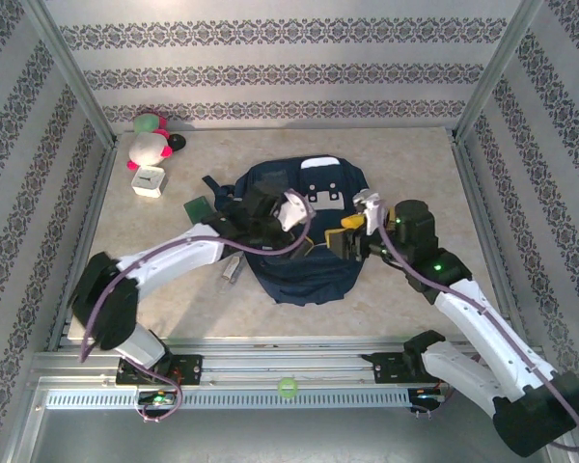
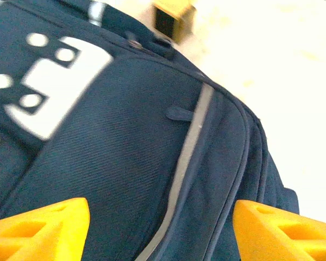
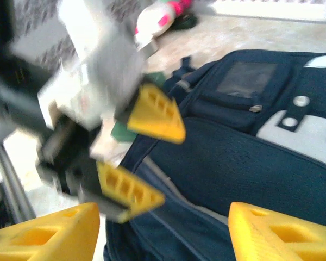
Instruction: Pack the student bag
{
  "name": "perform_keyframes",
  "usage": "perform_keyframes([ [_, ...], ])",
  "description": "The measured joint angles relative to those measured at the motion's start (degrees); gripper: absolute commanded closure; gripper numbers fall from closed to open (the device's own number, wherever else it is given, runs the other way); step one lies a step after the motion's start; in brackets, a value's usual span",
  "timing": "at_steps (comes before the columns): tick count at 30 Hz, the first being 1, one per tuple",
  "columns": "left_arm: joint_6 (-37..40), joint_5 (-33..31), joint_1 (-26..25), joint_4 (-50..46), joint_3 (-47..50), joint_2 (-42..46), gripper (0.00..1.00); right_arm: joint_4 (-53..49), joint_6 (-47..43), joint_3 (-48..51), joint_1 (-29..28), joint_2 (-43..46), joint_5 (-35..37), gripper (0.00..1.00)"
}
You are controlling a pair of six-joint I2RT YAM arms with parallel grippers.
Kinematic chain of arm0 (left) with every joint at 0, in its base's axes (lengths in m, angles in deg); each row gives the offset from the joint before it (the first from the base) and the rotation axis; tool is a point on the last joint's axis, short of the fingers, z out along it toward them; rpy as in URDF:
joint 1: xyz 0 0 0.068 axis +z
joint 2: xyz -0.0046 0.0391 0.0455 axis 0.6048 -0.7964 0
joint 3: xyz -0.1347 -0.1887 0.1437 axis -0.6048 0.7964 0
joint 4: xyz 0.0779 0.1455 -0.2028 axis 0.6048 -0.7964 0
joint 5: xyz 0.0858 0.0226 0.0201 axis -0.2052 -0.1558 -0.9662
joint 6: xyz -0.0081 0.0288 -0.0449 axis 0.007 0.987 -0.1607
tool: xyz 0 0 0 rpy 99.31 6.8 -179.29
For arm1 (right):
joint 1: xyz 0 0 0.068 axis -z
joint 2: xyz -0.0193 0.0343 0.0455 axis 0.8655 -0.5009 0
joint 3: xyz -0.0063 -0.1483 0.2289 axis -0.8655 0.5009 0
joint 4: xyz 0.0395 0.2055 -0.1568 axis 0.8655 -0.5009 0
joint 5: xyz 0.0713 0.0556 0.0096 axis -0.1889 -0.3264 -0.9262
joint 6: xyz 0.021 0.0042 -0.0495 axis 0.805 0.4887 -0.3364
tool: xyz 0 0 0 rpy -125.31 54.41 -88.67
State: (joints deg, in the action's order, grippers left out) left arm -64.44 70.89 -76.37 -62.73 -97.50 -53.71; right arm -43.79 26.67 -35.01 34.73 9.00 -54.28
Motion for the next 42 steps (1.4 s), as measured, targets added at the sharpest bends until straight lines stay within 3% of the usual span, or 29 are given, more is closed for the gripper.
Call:
perform_keyframes([
  [3, -8.3, -2.4, 3.4, 1.6, 4.2, 7.9, 0.29, -2.0, -5.4, -0.2, -7.2, -2.3, 3.6, 0.36],
  [8, -23.4, -4.7, 15.5, 2.3, 12.4, 16.1, 0.30, -3.8, -12.7, -0.6, -20.5, -9.4, 8.8, 0.36],
  [14, -31.6, -4.5, 20.6, 1.3, 19.0, 18.9, 0.29, -4.7, -17.6, -4.6, -26.7, -23.6, 13.0, 0.33],
  [20, -36.4, -3.2, 22.8, 1.9, 22.8, 20.0, 0.30, -4.9, -23.7, -6.6, -27.3, -31.1, 18.4, 0.32],
  [24, -37.8, -3.2, 23.4, 2.4, 24.3, 20.3, 0.32, -4.9, -27.1, -7.7, -27.4, -34.1, 18.3, 0.42],
  [27, -38.5, -3.0, 24.0, 2.6, 24.6, 20.0, 0.32, -4.7, -29.7, -8.6, -27.8, -37.0, 18.1, 0.64],
  [29, -39.0, -2.1, 24.7, 3.4, 24.6, 19.0, 0.33, -4.8, -31.9, -8.9, -27.8, -37.8, 18.5, 0.86],
  [31, -39.4, -1.0, 25.3, 4.1, 24.7, 17.9, 0.33, -5.7, -34.2, -9.2, -27.8, -37.4, 18.6, 1.00],
  [36, -39.9, 2.4, 26.2, 6.5, 25.1, 16.5, 0.33, -12.0, -40.3, -11.2, -25.0, -31.7, 13.6, 1.00],
  [42, -38.5, 5.9, 26.2, 13.2, 26.4, 16.6, 0.33, -22.2, -47.7, -18.2, -13.8, -22.0, 3.3, 1.00],
])
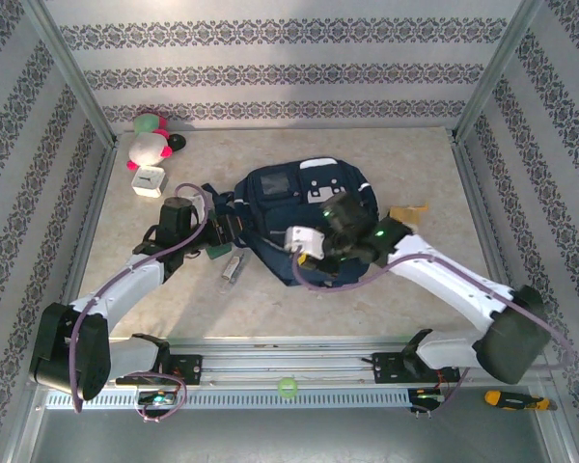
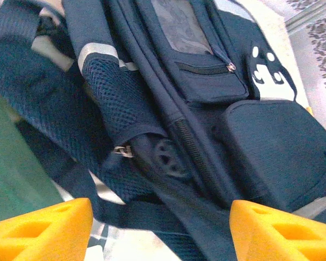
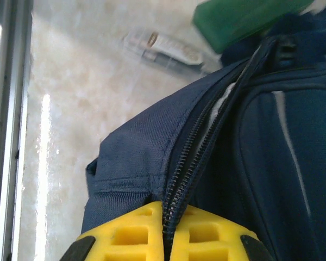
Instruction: Pack the student bag
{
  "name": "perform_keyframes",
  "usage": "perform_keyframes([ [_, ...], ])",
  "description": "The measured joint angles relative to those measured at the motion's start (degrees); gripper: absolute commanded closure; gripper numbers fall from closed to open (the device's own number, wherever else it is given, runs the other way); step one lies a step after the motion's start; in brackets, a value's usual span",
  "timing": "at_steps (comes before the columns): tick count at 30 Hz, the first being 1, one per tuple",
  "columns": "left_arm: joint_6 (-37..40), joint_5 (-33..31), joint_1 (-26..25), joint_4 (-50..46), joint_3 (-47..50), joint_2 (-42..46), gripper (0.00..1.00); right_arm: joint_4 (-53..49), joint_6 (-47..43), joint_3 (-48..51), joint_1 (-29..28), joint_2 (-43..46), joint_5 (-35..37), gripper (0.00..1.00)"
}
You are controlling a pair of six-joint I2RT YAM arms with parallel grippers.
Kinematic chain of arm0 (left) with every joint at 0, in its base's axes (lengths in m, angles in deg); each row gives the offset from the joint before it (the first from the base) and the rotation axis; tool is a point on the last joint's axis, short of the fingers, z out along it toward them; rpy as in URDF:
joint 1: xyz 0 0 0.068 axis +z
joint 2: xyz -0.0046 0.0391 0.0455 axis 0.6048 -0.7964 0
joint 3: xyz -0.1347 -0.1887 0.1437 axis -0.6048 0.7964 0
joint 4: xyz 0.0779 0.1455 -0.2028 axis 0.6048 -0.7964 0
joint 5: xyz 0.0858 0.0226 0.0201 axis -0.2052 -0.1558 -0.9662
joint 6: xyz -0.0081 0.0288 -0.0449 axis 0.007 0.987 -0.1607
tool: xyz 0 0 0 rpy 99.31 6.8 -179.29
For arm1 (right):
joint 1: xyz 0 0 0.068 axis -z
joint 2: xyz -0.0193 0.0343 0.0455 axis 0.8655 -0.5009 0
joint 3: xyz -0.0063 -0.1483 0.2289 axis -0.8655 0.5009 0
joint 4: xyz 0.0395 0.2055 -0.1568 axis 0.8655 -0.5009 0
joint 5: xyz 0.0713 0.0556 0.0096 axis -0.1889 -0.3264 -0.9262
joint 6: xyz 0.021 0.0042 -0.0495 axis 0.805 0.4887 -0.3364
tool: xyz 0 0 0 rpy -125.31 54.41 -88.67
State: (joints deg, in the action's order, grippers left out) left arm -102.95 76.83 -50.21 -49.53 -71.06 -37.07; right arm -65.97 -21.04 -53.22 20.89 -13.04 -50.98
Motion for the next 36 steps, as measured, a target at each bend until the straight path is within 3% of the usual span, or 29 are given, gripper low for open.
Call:
perform_keyframes([
  [3, 0.0, 1.2, 0.0, 5.7, 3.1, 0.0, 0.33, -5.5, -4.0, -4.9, 6.1, 1.5, -5.0, 1.00],
  [8, -2.5, 3.4, 0.0, 21.1, 11.4, -0.3, 0.33, -12.1, -8.6, -9.9, 11.6, 1.0, -9.4, 1.00],
  [14, -7.8, 5.9, -0.2, 38.9, 14.7, -8.7, 0.36, -16.4, -11.5, -11.8, 13.1, 0.3, -12.1, 1.00],
  [22, -4.2, 5.9, -3.3, 51.3, 16.4, -15.5, 0.39, -18.3, -12.7, -12.5, 13.4, 0.2, -13.3, 1.00],
  [27, 0.1, 4.5, -5.8, 55.2, 16.4, -20.2, 0.61, -18.8, -13.4, -13.7, 13.4, -0.6, -13.3, 1.00],
  [33, 1.3, 4.2, -6.2, 63.1, 16.8, -26.1, 0.66, -19.1, -13.6, -14.1, 13.5, -0.8, -13.3, 1.00],
  [36, 1.3, 4.4, -6.4, 66.3, 16.8, -27.4, 0.76, -19.1, -13.6, -14.1, 13.5, -0.8, -13.3, 1.00],
])
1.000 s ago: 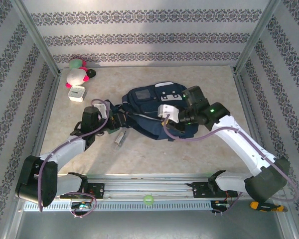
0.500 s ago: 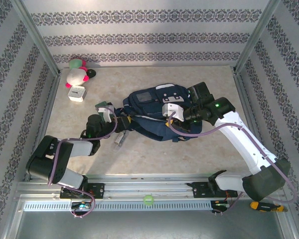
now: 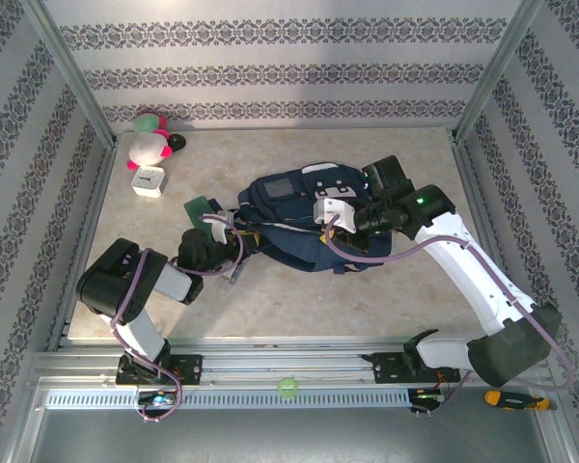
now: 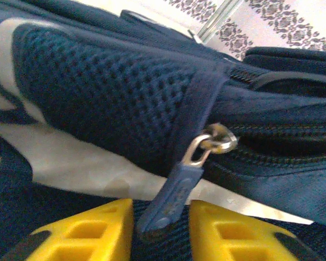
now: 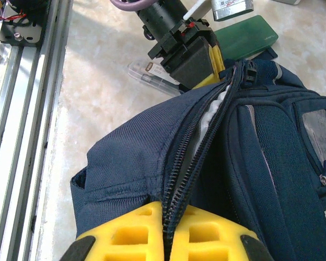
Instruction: Pack the student bag
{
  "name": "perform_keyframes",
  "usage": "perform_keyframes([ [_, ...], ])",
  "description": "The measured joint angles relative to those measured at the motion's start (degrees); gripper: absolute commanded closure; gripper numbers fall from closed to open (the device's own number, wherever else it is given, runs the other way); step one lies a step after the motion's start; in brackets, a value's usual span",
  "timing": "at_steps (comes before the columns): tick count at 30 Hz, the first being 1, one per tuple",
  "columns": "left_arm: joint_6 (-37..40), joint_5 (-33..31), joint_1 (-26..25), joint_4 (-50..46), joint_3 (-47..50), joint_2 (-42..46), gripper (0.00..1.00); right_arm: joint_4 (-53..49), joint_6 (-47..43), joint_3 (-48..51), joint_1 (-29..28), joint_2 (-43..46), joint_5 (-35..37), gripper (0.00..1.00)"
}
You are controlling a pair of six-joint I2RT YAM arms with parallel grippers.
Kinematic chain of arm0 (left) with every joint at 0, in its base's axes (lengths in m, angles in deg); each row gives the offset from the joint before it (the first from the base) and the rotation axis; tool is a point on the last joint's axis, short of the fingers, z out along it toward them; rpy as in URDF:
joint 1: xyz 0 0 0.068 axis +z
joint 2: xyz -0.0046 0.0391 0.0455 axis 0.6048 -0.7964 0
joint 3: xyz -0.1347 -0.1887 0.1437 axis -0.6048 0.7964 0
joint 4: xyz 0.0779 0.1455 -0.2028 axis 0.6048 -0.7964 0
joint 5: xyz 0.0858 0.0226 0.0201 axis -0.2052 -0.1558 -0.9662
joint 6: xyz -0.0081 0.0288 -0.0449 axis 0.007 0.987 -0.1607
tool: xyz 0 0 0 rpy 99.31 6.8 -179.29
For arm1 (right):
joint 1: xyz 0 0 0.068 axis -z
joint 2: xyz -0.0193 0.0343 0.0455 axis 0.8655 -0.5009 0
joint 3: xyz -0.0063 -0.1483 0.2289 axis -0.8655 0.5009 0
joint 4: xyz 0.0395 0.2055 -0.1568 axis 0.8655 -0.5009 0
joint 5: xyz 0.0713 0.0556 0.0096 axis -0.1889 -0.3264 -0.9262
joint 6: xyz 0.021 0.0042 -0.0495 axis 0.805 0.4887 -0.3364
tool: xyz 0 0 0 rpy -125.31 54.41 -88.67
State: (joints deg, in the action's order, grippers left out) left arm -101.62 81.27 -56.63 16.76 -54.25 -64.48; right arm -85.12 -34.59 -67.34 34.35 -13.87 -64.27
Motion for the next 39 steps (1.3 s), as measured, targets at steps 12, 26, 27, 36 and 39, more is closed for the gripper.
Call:
perform_keyframes([
  [12, 2.6, 0.1, -1.7, -0.1, 1.2, 5.1, 1.00, 4.1, 3.4, 2.0, -0.1, 1.0, 2.8, 1.00],
  [26, 10.3, 2.2, -9.0, -32.2, -2.9, 26.1, 1.00, 25.5, 16.5, 17.4, -8.7, 2.7, 12.8, 1.00],
  [27, 10.4, 2.7, -9.4, -33.9, -3.1, 26.6, 1.00, 27.3, 18.0, 18.4, -9.2, 2.2, 13.9, 1.00],
  [36, 10.3, 0.7, -11.0, -45.0, -5.4, 27.1, 1.00, 41.0, 30.0, 22.6, -12.3, -4.3, 20.1, 0.73],
  [39, 10.2, -2.7, -11.2, -50.8, -7.4, 27.0, 1.00, 41.7, 35.7, 22.6, -14.0, -4.7, 23.1, 0.55],
])
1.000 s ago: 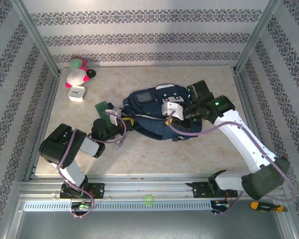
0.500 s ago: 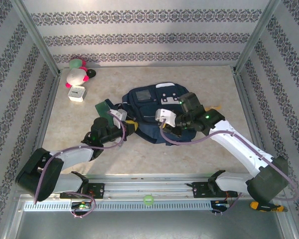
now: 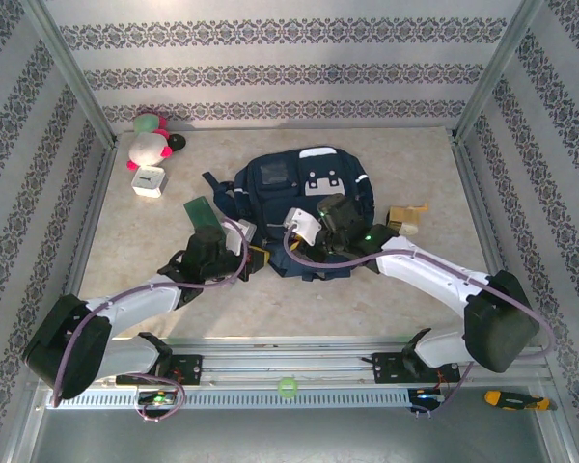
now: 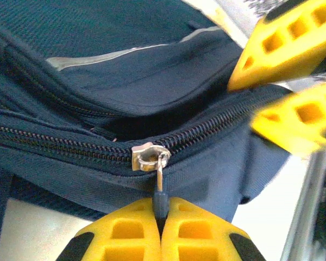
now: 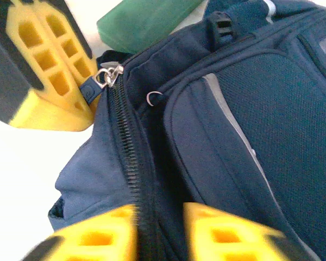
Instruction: Pack the student bag
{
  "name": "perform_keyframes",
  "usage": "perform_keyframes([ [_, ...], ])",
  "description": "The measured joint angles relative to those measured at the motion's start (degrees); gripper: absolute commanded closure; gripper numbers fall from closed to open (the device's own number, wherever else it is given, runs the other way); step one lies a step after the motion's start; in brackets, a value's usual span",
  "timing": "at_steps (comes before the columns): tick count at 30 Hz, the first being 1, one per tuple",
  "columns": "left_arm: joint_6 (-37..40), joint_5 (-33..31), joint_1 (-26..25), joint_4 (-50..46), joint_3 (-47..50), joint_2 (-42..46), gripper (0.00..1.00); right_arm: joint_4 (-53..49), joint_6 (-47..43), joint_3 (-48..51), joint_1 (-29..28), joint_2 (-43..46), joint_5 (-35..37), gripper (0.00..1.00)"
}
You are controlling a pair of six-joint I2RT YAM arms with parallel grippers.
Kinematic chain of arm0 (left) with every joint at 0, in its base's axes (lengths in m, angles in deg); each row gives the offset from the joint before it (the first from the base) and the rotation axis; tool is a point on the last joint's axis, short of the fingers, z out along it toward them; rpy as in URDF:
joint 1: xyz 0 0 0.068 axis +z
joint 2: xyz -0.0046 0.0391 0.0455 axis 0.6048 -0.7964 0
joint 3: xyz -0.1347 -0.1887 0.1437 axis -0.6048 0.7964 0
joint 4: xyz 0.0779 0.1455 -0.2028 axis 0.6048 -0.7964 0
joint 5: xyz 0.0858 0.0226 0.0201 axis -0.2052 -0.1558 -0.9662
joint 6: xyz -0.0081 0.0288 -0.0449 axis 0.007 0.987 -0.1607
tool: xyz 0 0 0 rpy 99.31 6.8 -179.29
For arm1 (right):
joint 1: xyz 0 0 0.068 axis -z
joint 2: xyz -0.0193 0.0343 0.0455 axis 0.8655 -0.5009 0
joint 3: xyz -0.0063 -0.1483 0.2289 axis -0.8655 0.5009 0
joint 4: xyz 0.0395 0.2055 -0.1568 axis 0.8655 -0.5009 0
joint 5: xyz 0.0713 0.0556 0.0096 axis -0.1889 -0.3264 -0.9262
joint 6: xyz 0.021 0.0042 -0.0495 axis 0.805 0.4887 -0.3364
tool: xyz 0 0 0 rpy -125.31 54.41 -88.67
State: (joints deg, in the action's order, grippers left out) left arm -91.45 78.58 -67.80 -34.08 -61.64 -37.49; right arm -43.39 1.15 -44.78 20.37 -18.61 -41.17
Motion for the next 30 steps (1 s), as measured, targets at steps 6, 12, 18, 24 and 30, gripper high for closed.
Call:
perform_keyframes([
  [6, -0.2, -3.8, -0.9, -8.9, -2.6, -4.0, 1.00, -0.7, 20.8, 3.6, 0.8, 6.0, 4.2, 0.45],
  [12, -0.4, -5.2, -0.9, -13.0, -3.0, -5.3, 1.00, -8.4, 39.5, 5.4, 5.1, 7.0, 6.1, 0.41],
  [18, 0.5, -5.3, -1.0, -15.3, -3.6, -5.5, 1.00, -6.2, 53.4, 13.8, 4.3, 6.2, 5.4, 0.44],
  [24, 0.9, -4.0, -1.7, -16.1, -3.6, -5.8, 1.00, 2.4, 62.4, 18.0, 0.3, 4.7, 7.5, 0.50],
  [30, 2.9, -0.5, -3.1, -16.2, -3.6, -5.8, 0.99, 9.1, 68.1, 21.3, -0.1, 4.7, 10.4, 0.55],
])
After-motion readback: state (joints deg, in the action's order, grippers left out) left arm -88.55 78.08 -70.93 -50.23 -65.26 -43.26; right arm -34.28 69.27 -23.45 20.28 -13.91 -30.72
